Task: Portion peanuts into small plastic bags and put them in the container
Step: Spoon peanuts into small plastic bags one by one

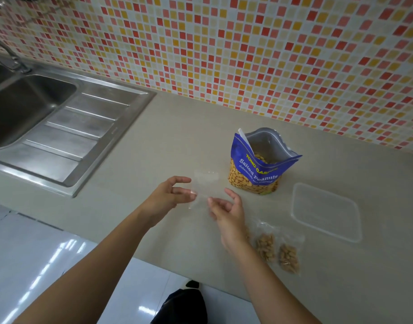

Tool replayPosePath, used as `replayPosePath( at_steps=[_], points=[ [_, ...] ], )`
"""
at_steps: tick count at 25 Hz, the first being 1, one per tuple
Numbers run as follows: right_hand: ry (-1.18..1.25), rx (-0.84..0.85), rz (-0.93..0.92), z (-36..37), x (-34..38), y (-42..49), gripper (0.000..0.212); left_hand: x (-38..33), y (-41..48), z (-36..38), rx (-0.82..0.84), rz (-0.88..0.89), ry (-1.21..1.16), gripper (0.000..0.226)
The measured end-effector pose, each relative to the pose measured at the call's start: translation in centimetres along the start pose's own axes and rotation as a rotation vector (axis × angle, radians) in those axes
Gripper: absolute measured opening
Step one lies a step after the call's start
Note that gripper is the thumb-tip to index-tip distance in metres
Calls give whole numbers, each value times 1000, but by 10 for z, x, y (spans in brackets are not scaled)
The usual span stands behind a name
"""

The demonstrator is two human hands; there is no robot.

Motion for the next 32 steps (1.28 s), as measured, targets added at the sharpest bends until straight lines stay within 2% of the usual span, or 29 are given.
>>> replayPosePath(
  at_steps=[5, 7, 9, 11, 16, 26, 29, 32],
  points=[
    [-204, 90, -82, -11, 19, -2, 55, -12, 1, 11, -7, -4, -284, 33],
    [-242, 122, -105, -19, 27, -4, 53, -20, 2, 17, 14, 5, -178, 35],
    [-106, 104, -78, -29, 34, -6, 47, -25, -1, 29, 41, 17, -28, 33],
    [48, 89, -52, -39, 40, -10, 45, -26, -6, 44, 50, 26, 4, 29],
    [-72, -1, -160, -70, 53, -21, 54, -27, -19, 73, 98, 66, -58, 9],
    [-103, 90, -281, -112, 76, -49, 46, -14, -52, 124, 225, -21, -372, 18],
    [-93, 103, -297, -121, 77, -55, 47, -14, -59, 136, 227, -8, -353, 16],
    [-125, 53, -305, -134, 79, -58, 53, -20, -65, 142, 196, 67, -197, 14]
  ],
)
Point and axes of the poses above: each hand's wrist, its own y-axis towards the middle knuckle, its own z-axis out of the palm, x = y × z, the point moved 7 cm from there along y, towards the middle knuckle, and after that the axes turned 13 degrees about -y, right-handed, at the moved point
